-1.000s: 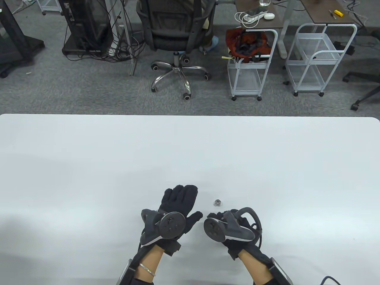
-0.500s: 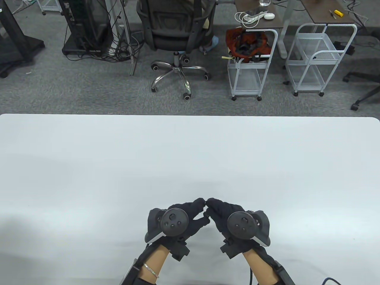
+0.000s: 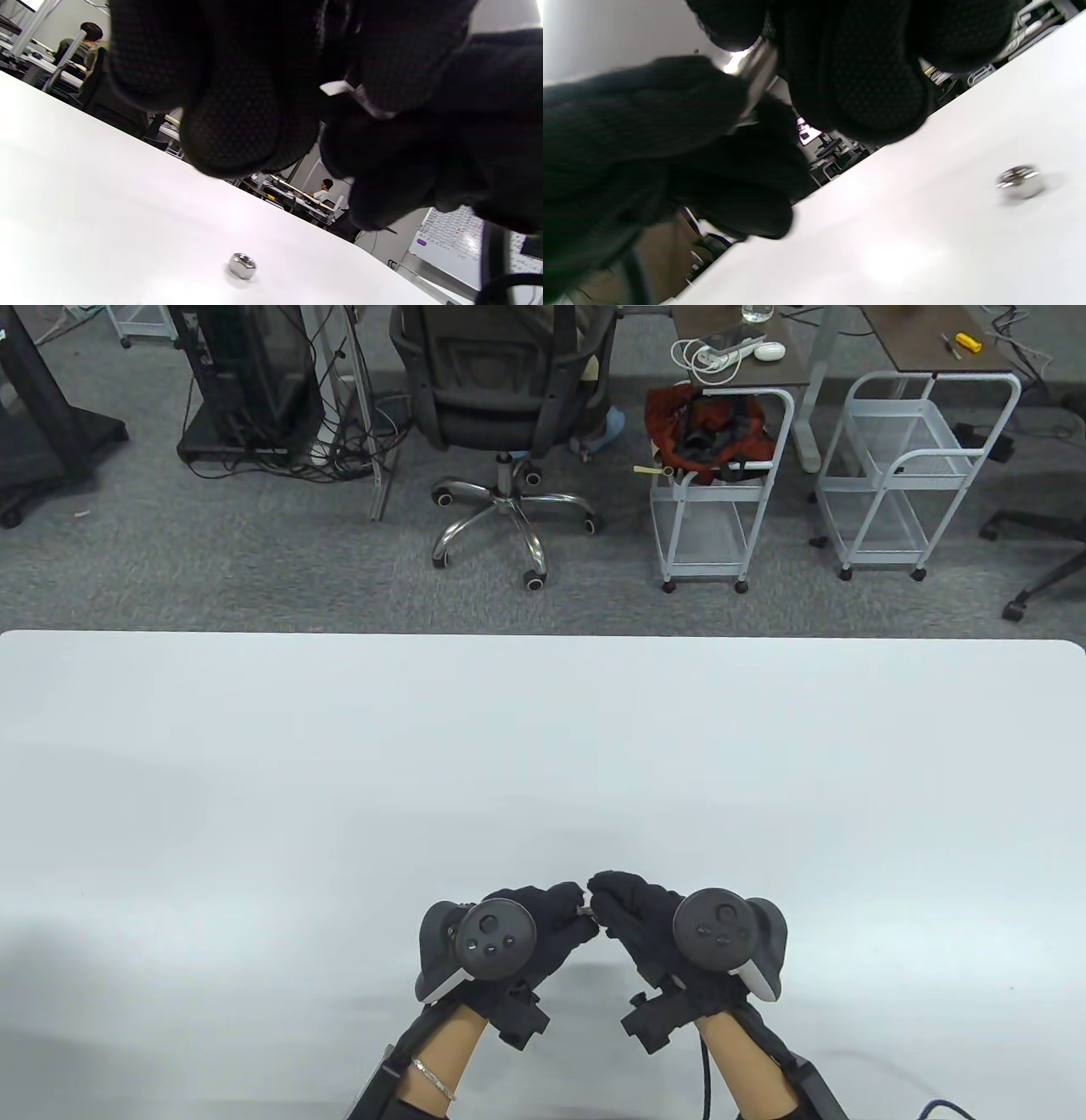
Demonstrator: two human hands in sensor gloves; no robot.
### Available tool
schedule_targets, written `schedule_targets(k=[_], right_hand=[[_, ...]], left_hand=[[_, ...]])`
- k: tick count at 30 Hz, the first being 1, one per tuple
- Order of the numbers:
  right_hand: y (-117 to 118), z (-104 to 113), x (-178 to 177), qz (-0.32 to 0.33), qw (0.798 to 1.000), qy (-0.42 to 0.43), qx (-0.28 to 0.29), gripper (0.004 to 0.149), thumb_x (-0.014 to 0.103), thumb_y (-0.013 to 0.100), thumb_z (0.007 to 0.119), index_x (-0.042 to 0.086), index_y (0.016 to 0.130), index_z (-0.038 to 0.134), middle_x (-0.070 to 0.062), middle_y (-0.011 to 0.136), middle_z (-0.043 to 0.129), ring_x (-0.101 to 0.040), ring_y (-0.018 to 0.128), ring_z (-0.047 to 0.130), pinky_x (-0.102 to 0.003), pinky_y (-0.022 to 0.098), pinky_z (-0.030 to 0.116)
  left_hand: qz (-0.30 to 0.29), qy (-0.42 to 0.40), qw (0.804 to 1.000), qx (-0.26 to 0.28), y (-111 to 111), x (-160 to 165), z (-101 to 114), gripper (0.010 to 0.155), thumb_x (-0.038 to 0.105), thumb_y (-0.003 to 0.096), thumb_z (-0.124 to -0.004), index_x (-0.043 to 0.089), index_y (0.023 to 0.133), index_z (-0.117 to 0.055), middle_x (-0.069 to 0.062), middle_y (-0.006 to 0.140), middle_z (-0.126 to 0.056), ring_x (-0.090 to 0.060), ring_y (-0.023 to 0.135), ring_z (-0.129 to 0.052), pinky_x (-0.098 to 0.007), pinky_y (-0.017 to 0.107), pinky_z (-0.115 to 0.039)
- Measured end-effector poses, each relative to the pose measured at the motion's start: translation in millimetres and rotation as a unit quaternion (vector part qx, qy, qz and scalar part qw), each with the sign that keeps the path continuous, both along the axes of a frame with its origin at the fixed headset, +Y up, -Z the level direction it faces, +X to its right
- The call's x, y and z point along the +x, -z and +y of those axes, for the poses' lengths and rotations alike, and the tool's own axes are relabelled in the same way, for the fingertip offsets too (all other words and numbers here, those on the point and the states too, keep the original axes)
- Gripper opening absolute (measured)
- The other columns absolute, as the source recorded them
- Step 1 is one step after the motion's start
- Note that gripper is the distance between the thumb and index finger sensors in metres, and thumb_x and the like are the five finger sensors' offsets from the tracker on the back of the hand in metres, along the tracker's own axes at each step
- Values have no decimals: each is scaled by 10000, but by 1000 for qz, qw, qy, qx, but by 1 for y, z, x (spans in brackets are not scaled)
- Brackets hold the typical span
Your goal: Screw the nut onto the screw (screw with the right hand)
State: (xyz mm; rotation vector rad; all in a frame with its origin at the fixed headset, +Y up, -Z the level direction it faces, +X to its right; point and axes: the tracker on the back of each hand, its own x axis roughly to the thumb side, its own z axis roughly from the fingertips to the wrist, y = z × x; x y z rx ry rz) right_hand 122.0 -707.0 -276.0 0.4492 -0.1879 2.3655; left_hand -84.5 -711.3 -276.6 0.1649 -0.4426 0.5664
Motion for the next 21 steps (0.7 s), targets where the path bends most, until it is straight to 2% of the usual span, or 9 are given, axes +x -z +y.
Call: schedule_targets(k=[3,8,16,21], right_hand=[[6,0,3,-18,997,-69,14,476,322,549,728,-7,882,811,-182,678,978,-301,497,1035,-533,451,768],[23,-7,1,-23,980,-190,-47,561,312,545,750,-26,990,700,-255,841,875,-402,668,955,-595,526,698],[59,-35,-24,-21,932,-338,-130,623,281,536,766,-9,1060,594,-285,979,742,-469,829,844,-639,586,628],[76,-50,-38,-26,903,-404,-147,585,273,524,783,40,1041,640,-232,973,773,-435,814,858,-610,585,645]], left_hand=[[18,20,1000,-2,3,-5,-4,511,490,409,-854,118,749,-935,-1,559,-1132,-121,405,-1126,-307,370,-926],[39,21,999,-19,9,-14,-9,501,482,398,-869,128,746,-937,6,548,-1135,-113,398,-1127,-301,367,-928],[49,-7,998,-45,13,-23,-12,501,469,409,-859,118,759,-929,-5,563,-1132,-121,413,-1126,-309,377,-926],[52,-28,997,-59,14,-27,-13,503,459,425,-843,103,773,-918,-17,581,-1127,-134,428,-1126,-315,386,-925]])
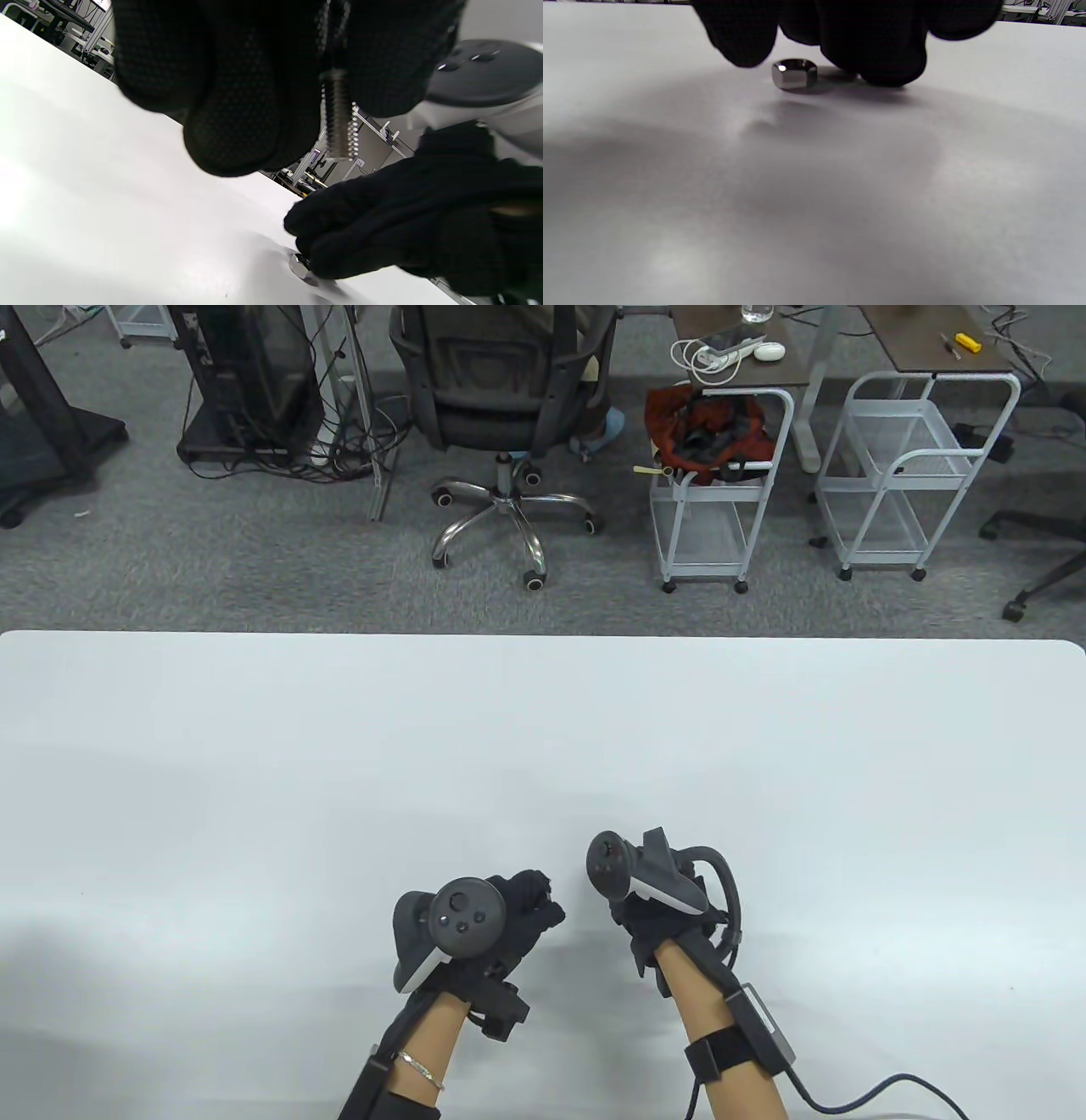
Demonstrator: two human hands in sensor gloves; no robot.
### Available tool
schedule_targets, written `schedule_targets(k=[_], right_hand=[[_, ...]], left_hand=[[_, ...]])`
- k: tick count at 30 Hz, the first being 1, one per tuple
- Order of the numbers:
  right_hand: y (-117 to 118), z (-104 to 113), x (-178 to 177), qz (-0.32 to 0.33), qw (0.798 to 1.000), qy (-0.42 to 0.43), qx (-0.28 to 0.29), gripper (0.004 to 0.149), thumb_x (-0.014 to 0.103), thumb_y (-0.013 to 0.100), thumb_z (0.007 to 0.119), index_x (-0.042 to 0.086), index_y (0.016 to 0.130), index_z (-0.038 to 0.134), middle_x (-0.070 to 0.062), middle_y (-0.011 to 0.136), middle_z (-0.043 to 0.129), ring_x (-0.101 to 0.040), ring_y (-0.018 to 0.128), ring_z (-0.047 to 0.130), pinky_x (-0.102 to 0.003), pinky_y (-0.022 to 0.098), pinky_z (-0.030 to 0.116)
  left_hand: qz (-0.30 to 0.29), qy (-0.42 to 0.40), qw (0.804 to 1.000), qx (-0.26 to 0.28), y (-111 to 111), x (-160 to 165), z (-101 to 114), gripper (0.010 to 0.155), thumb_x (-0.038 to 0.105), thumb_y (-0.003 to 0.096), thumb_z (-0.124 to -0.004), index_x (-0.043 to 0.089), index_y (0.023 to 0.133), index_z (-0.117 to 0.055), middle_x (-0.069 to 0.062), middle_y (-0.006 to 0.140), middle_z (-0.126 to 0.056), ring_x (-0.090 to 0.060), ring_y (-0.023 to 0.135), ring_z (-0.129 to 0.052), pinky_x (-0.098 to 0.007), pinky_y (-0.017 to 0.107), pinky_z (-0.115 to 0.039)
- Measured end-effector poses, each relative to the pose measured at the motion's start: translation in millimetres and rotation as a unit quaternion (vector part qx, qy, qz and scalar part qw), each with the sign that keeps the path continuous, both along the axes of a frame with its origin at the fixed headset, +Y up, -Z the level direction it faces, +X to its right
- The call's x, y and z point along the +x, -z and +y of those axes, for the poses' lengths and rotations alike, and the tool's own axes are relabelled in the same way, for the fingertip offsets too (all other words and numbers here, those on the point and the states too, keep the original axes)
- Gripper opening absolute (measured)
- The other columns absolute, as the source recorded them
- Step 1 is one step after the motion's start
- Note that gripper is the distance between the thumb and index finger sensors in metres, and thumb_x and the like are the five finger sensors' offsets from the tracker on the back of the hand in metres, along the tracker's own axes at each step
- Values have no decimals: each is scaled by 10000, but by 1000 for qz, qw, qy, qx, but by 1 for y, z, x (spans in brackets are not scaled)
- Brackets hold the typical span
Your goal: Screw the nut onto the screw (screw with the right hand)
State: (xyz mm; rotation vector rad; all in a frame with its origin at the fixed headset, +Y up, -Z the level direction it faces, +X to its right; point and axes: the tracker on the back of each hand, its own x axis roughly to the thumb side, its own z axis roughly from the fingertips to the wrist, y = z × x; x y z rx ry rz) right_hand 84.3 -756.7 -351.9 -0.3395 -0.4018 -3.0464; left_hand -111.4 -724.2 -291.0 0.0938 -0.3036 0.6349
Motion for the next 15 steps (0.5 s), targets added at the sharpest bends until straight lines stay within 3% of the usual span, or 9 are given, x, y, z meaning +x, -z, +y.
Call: schedule_targets(k=[7,15], right_hand=[[6,-5,-18,42,991,-97,82,467,292,463,844,105,890,806,-151,770,918,-298,624,997,-512,503,753],[3,1,-14,50,993,-68,81,432,297,464,836,98,846,799,-157,736,940,-269,564,1006,-496,487,763]], left_hand=[[0,-27,1000,-16,2,-4,-1,505,440,449,-819,83,799,-893,-37,608,-1118,-152,452,-1123,-327,401,-920],[-9,-48,998,-32,2,-1,-1,507,417,480,-776,58,828,-858,-60,642,-1106,-177,485,-1117,-344,422,-913]])
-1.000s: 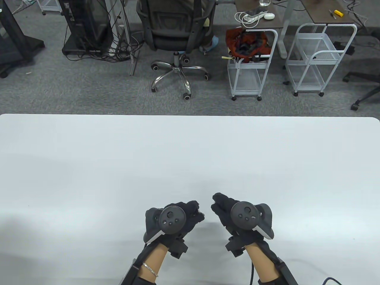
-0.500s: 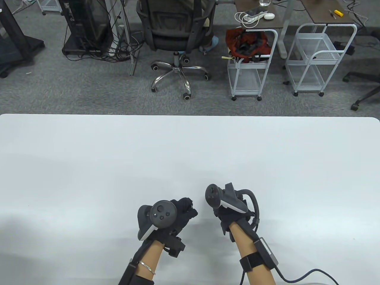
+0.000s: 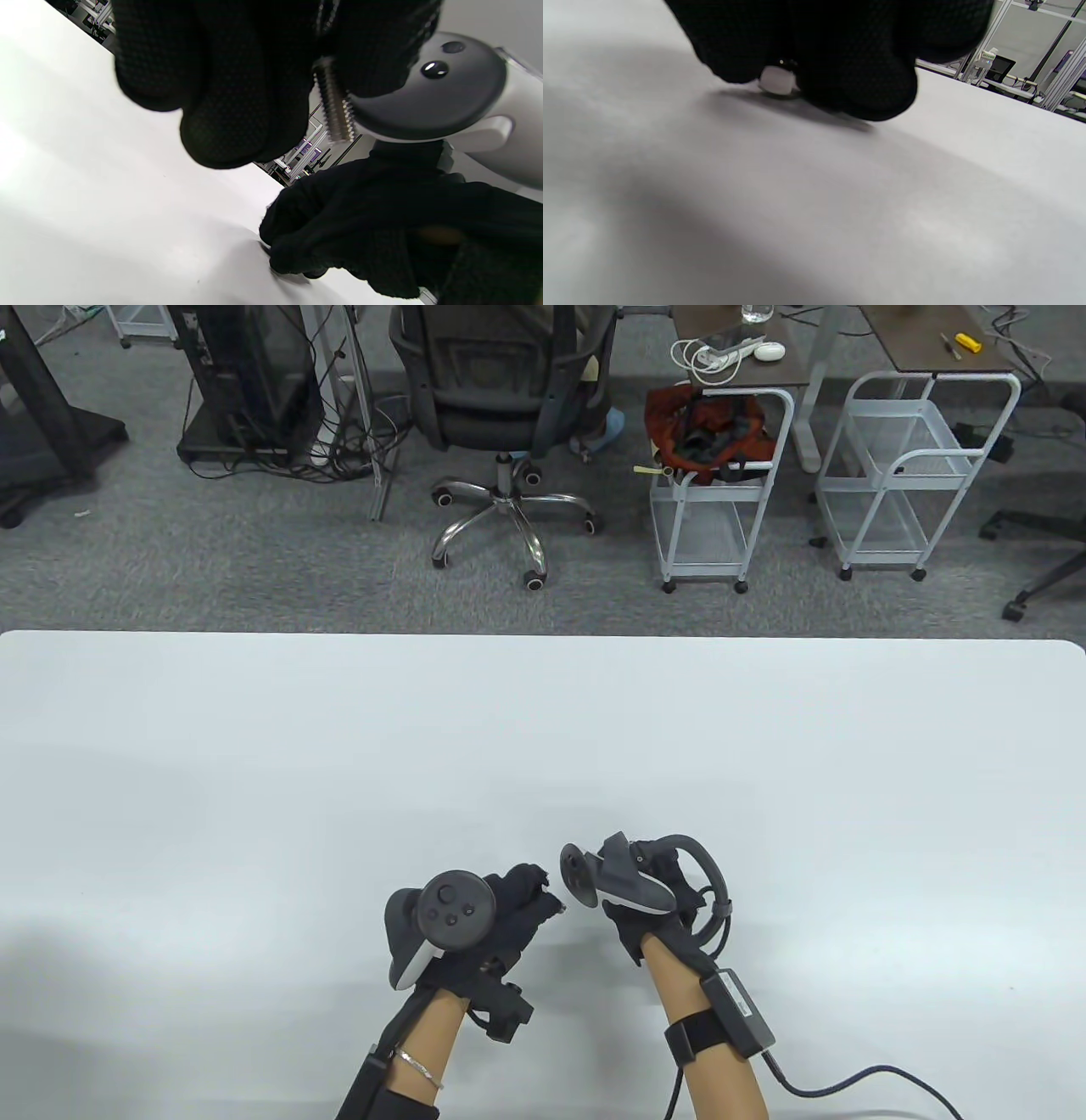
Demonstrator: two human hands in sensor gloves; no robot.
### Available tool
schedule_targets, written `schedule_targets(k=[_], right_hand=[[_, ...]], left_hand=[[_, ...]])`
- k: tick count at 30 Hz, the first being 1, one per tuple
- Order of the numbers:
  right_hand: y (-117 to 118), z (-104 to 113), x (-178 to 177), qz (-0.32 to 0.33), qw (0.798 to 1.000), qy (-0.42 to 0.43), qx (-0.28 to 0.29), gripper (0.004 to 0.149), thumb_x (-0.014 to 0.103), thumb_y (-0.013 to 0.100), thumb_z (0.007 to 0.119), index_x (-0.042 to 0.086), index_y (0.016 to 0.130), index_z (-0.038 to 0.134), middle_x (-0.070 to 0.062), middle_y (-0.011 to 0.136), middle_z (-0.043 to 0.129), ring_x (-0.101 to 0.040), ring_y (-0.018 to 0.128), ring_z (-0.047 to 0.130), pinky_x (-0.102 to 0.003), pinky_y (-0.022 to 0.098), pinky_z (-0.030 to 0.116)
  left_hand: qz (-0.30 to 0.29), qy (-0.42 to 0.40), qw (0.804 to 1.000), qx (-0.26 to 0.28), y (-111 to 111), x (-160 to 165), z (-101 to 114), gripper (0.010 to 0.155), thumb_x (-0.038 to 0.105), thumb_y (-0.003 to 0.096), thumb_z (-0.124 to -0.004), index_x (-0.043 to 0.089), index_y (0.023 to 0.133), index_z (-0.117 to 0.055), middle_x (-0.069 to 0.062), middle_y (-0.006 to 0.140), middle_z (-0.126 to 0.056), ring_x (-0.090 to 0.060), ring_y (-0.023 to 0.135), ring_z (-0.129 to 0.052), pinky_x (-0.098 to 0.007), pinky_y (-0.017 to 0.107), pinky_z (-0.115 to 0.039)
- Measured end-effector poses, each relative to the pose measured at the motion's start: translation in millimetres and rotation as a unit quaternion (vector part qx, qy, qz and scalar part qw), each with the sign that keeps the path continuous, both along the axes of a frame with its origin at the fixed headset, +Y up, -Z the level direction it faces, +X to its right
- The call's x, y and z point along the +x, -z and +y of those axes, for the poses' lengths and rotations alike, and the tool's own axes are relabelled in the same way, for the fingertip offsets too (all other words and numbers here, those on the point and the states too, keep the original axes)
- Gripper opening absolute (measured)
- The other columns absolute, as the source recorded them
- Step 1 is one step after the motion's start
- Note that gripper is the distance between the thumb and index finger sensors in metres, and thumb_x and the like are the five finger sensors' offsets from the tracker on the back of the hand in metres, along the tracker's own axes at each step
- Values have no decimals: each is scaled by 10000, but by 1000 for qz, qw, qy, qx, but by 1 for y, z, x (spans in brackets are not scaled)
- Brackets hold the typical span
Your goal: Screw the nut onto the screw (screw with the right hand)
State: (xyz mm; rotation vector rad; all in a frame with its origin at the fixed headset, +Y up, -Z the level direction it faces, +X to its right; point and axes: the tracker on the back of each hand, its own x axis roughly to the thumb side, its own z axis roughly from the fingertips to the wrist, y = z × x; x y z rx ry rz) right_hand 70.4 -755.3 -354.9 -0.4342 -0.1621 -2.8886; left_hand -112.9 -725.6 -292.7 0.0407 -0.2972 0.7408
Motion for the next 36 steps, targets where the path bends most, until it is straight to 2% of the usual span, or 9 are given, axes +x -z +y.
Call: schedule_targets(k=[3,6,9,10,13,20,24,34,36], right_hand=[[-7,15,9,9,995,94,22,438,293,469,828,86,852,786,-168,749,932,-275,576,1002,-497,487,765],[-20,35,23,11,973,224,56,441,285,475,820,76,861,770,-180,764,918,-285,588,994,-501,489,763],[-37,51,38,16,926,369,80,440,273,480,816,63,864,763,-195,768,910,-297,591,987,-507,485,759],[-43,55,42,22,905,417,86,441,267,481,814,59,867,760,-199,772,906,-303,594,985,-509,486,758],[-57,58,49,27,870,485,88,445,258,484,809,54,876,749,-203,782,898,-308,603,980,-511,488,756],[-72,53,55,37,824,562,69,447,249,487,805,52,883,739,-203,789,892,-308,612,977,-511,490,755],[-74,51,55,35,815,576,59,447,245,486,805,54,884,737,-200,789,891,-308,617,976,-510,491,756],[-73,47,60,30,778,627,31,443,249,485,807,51,876,747,-195,763,907,-292,589,991,-500,475,768],[-73,47,60,26,780,625,29,441,246,489,803,45,878,746,-202,761,906,-297,585,989,-502,474,766]], left_hand=[[-4,-17,1000,-7,0,1,0,506,407,495,-754,47,839,-843,-71,656,-1099,-188,500,-1113,-352,431,-909],[-7,-39,999,-12,-1,2,0,506,399,506,-736,37,848,-831,-79,668,-1094,-196,510,-1110,-357,439,-905],[-10,-65,998,-20,-2,4,1,505,390,518,-717,27,853,-819,-87,678,-1088,-203,519,-1106,-362,444,-902],[-11,-75,997,-22,-2,5,2,505,387,521,-710,24,857,-813,-90,680,-1087,-206,521,-1105,-363,445,-901],[-17,-101,994,-30,-4,8,3,506,379,532,-685,14,866,-795,-96,693,-1080,-212,533,-1101,-365,453,-898],[-15,-135,990,-39,-7,13,3,509,370,545,-656,0,875,-768,-102,709,-1069,-219,545,-1095,-367,459,-895],[-8,-135,990,-34,-8,14,3,508,372,548,-647,-1,875,-761,-95,710,-1067,-212,548,-1094,-362,460,-896],[-17,-139,990,-24,-11,20,5,503,374,548,-649,1,869,-750,-88,702,-1070,-206,541,-1095,-357,457,-897],[-16,-136,990,-18,-12,21,6,502,375,547,-651,0,866,-750,-86,698,-1071,-204,537,-1097,-355,454,-899]])
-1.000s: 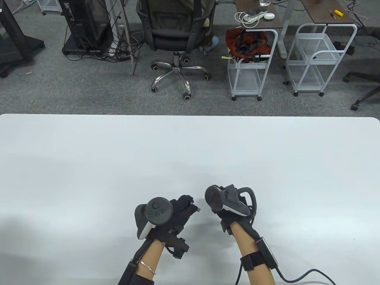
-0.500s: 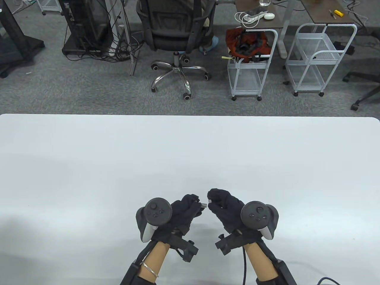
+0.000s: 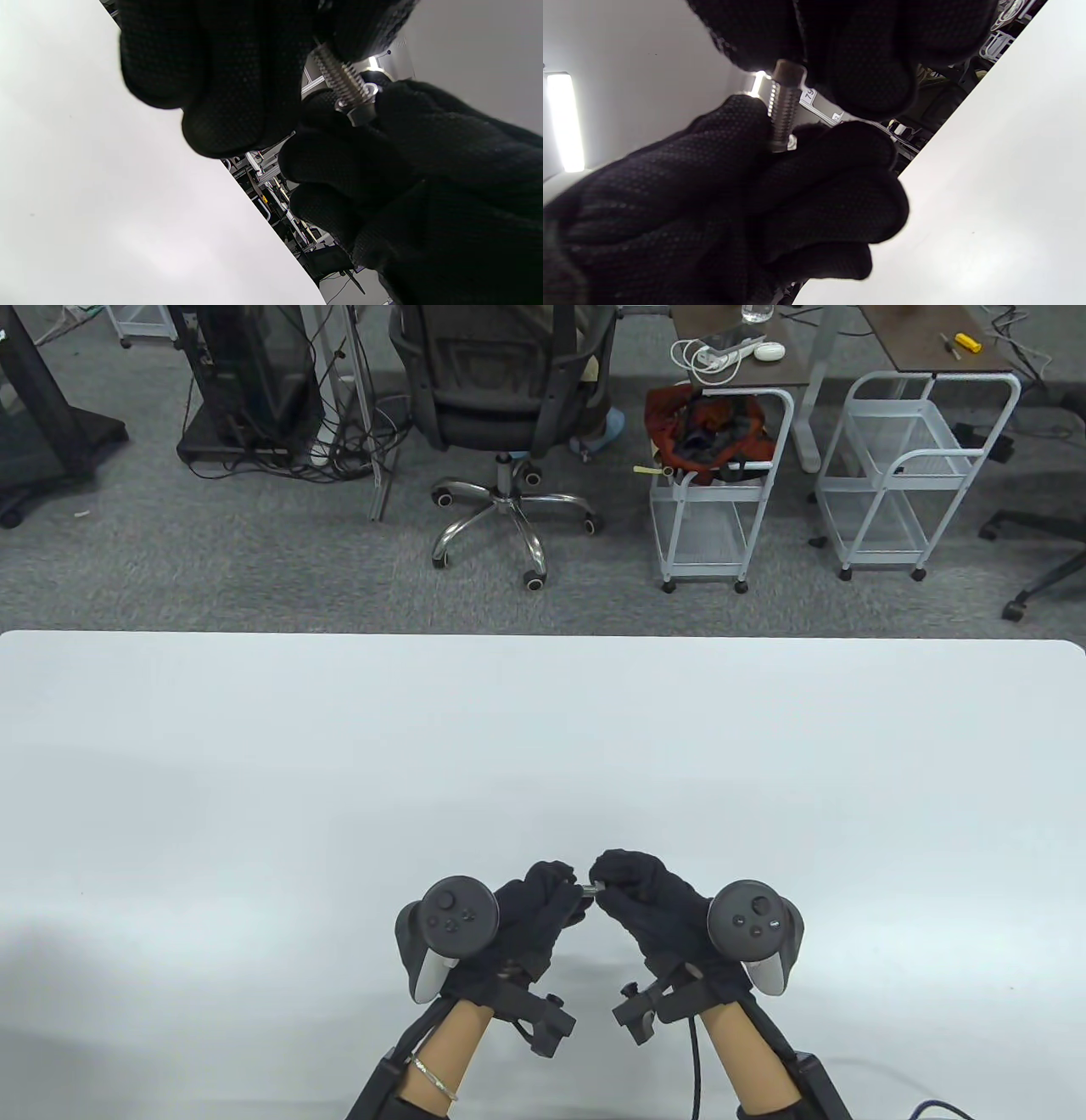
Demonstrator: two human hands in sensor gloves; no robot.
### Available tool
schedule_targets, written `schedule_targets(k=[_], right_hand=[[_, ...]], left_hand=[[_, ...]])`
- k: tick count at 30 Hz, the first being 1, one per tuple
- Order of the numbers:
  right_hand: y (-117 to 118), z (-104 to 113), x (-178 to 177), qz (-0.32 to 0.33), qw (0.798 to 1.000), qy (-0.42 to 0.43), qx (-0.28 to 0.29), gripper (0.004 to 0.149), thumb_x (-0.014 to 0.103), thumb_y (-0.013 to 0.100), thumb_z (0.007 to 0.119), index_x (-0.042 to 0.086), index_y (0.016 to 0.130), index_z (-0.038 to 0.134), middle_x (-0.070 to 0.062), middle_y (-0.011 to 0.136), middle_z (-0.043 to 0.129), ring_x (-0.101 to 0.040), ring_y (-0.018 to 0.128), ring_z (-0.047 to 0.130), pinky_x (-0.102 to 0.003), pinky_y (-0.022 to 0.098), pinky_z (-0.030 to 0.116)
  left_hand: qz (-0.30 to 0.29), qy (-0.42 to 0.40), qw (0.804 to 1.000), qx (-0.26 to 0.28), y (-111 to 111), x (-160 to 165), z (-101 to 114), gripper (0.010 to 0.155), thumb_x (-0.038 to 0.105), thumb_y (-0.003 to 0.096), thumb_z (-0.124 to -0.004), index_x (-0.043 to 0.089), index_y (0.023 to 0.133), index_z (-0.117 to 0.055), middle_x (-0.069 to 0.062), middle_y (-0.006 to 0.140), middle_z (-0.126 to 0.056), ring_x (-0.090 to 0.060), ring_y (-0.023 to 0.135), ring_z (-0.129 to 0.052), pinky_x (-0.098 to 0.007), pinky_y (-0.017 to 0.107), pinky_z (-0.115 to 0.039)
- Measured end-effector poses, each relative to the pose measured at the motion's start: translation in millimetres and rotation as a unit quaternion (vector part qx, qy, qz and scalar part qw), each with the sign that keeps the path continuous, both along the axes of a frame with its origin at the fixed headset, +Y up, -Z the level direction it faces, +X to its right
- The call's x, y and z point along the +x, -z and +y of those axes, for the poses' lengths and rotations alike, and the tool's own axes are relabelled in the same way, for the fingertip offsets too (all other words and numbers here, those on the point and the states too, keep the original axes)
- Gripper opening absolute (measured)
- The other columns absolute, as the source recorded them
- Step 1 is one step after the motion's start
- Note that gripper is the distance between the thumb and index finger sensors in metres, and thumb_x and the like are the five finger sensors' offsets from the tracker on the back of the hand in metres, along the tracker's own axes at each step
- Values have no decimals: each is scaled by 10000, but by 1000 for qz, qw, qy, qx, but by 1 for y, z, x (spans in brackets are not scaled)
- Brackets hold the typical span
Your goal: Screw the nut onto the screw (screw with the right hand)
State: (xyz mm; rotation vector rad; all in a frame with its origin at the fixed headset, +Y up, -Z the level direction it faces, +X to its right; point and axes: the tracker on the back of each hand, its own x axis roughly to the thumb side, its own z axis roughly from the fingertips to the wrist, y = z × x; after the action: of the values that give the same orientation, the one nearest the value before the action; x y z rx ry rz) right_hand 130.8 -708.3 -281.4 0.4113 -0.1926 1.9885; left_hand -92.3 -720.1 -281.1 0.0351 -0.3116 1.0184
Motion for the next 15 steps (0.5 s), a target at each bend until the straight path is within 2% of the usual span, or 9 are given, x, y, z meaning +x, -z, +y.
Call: schedule_targets(k=[15], right_hand=[[4,-6,7,30,998,2,-46,462,296,557,702,22,930,704,-195,729,907,-243,509,985,-490,442,768]], left_hand=[[-28,19,999,25,-3,7,3,499,388,532,-677,12,853,-747,-75,664,-1086,-194,507,-1108,-345,437,-910]])
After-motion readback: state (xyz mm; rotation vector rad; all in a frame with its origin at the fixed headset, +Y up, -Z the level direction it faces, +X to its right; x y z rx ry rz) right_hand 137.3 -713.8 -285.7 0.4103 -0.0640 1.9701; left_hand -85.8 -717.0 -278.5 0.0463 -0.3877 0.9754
